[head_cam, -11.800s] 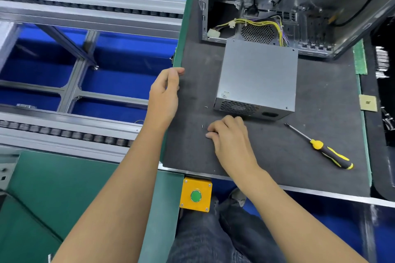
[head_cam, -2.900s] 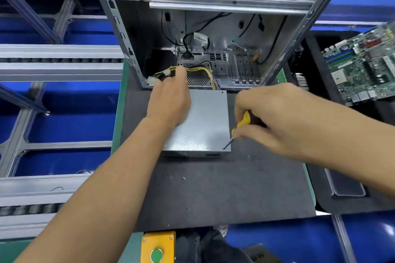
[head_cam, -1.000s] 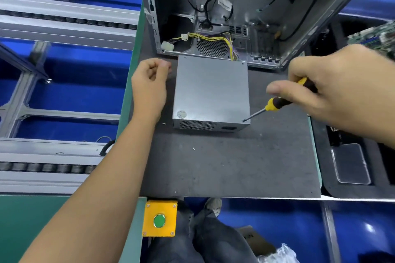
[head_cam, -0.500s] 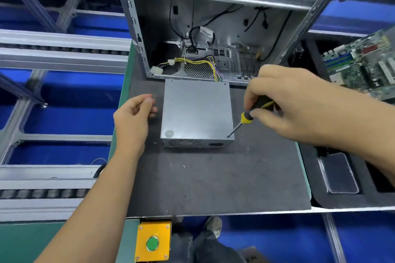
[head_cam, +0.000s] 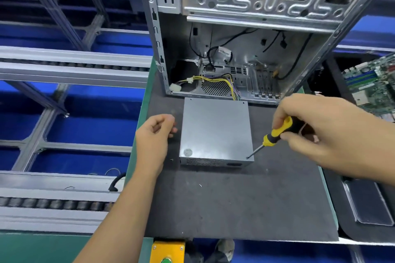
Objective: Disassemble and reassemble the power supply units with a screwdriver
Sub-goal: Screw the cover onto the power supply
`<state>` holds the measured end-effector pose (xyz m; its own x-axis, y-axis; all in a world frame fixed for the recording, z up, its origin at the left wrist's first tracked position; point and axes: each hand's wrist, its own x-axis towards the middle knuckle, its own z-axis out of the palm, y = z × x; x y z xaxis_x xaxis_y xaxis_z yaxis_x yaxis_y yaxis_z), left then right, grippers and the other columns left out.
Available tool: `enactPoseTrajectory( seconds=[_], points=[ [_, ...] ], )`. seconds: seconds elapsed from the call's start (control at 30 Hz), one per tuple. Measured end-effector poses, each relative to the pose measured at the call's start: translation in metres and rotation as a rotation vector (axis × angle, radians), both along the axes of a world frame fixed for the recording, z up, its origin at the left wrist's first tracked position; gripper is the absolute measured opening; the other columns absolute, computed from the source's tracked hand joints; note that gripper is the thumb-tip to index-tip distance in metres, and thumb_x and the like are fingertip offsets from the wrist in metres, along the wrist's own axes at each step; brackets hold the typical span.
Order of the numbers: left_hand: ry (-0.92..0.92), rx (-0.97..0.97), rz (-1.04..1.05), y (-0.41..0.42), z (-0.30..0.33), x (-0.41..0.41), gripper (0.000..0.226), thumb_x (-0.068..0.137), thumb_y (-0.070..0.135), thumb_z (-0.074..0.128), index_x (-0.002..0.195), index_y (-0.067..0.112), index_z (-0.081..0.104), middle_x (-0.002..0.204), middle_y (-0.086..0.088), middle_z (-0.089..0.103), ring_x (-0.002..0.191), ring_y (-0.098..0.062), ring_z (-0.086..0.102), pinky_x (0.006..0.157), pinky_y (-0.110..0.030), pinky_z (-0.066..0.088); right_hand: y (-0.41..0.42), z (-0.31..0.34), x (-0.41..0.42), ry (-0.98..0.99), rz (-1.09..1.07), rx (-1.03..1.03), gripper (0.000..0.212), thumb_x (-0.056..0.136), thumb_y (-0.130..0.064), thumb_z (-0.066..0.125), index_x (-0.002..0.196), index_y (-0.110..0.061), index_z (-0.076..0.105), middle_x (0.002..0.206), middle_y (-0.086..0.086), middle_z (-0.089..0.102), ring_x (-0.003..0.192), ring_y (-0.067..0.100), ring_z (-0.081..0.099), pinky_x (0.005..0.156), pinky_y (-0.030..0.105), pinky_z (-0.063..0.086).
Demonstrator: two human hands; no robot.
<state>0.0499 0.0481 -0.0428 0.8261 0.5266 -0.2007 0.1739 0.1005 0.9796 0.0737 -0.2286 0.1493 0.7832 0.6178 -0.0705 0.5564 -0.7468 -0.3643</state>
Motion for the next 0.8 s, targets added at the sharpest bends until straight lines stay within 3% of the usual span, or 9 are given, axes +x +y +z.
enactPoseTrajectory(
  seconds=[0.07, 0.17, 0.23, 0.3, 0.33, 0.5, 0.57, 0.67, 0.8],
  points=[
    [-0.009, -0.001, -0.014, 0.002, 0.000, 0.000, 0.011, 0.093, 0.014, 0.069, 0.091, 0.022, 0.076, 0.079, 0.004, 0.074, 0.072, -0.007, 0.067, 0.069, -0.017, 0.053, -0.002, -0.003, 0.002, -0.037, -0.074, -0.004, 0.024, 0.079, -0.056, 0.061, 0.076, -0.033, 0.054, 0.070, -0.019, 0.058, 0.054, 0.004, 0.055, 0.053, 0.016, 0.043],
    [-0.027, 0.003, -0.027, 0.005, 0.003, 0.002, 0.020, 0.090, 0.009, 0.071, 0.088, 0.028, 0.078, 0.080, 0.003, 0.075, 0.075, -0.009, 0.069, 0.071, -0.017, 0.054, -0.002, -0.011, 0.003, -0.205, -0.168, -0.152, 0.056, 0.080, -0.084, 0.035, 0.065, -0.030, 0.044, 0.040, -0.004, 0.040, 0.040, 0.015, 0.046, 0.041, 0.031, 0.040],
    [-0.040, -0.012, -0.032, 0.005, 0.008, 0.004, 0.020, 0.089, 0.008, 0.073, 0.090, 0.028, 0.077, 0.083, 0.000, 0.076, 0.078, -0.012, 0.072, 0.074, -0.019, 0.055, 0.001, -0.014, 0.001, -0.175, -0.148, -0.093, 0.044, 0.081, -0.076, 0.043, 0.070, -0.033, 0.043, 0.049, -0.003, 0.048, 0.045, 0.012, 0.048, 0.044, 0.027, 0.037],
    [-0.059, -0.017, -0.036, 0.002, 0.016, 0.009, 0.017, 0.088, 0.009, 0.074, 0.095, 0.024, 0.075, 0.085, -0.003, 0.077, 0.082, -0.016, 0.074, 0.077, -0.022, 0.057, 0.004, -0.013, 0.001, -0.045, -0.088, 0.031, 0.022, 0.081, -0.050, 0.061, 0.083, -0.035, 0.044, 0.080, -0.016, 0.059, 0.067, 0.007, 0.056, 0.053, 0.018, 0.040],
    [-0.072, 0.014, -0.044, 0.001, 0.021, 0.011, 0.015, 0.089, 0.009, 0.073, 0.095, 0.023, 0.074, 0.084, -0.002, 0.077, 0.082, -0.016, 0.074, 0.078, -0.022, 0.058, 0.004, -0.013, 0.000, 0.002, -0.072, 0.072, 0.021, 0.080, -0.040, 0.065, 0.087, -0.035, 0.045, 0.086, -0.019, 0.059, 0.072, 0.006, 0.057, 0.059, 0.016, 0.042],
    [-0.212, 0.307, -0.163, -0.017, 0.052, 0.030, 0.019, 0.089, 0.008, 0.072, 0.088, 0.027, 0.076, 0.078, 0.010, 0.074, 0.075, -0.008, 0.072, 0.071, -0.013, 0.053, -0.004, -0.021, -0.006, 0.015, -0.220, 0.359, 0.022, 0.080, -0.034, 0.068, 0.089, -0.029, 0.049, 0.074, -0.023, 0.068, 0.063, 0.003, 0.063, 0.055, 0.006, 0.041],
    [-0.268, 0.460, -0.272, -0.031, 0.060, 0.041, 0.017, 0.088, 0.006, 0.073, 0.092, 0.022, 0.078, 0.081, 0.011, 0.073, 0.077, -0.004, 0.068, 0.072, -0.014, 0.051, -0.014, -0.026, -0.003, -0.055, -0.330, 0.453, 0.019, 0.084, -0.029, 0.067, 0.091, -0.027, 0.049, 0.071, -0.025, 0.067, 0.061, 0.007, 0.063, 0.053, 0.012, 0.043],
    [-0.318, 0.710, -0.440, -0.055, 0.064, 0.063, 0.017, 0.088, -0.001, 0.070, 0.097, 0.011, 0.079, 0.087, 0.002, 0.071, 0.078, -0.009, 0.062, 0.078, -0.024, 0.050, -0.029, -0.033, 0.010, -0.143, -0.494, 0.566, 0.018, 0.090, -0.025, 0.066, 0.092, -0.028, 0.049, 0.073, -0.024, 0.067, 0.064, 0.016, 0.064, 0.057, 0.023, 0.047],
    [-0.277, 0.816, -0.627, -0.087, 0.064, 0.088, 0.028, 0.086, -0.006, 0.068, 0.109, 0.006, 0.076, 0.093, -0.009, 0.074, 0.090, -0.027, 0.067, 0.086, -0.039, 0.051, -0.037, -0.050, 0.026, -0.131, -0.641, 0.673, 0.012, 0.094, -0.024, 0.062, 0.096, -0.024, 0.050, 0.072, -0.023, 0.068, 0.063, 0.023, 0.063, 0.057, 0.031, 0.047]
  ],
)
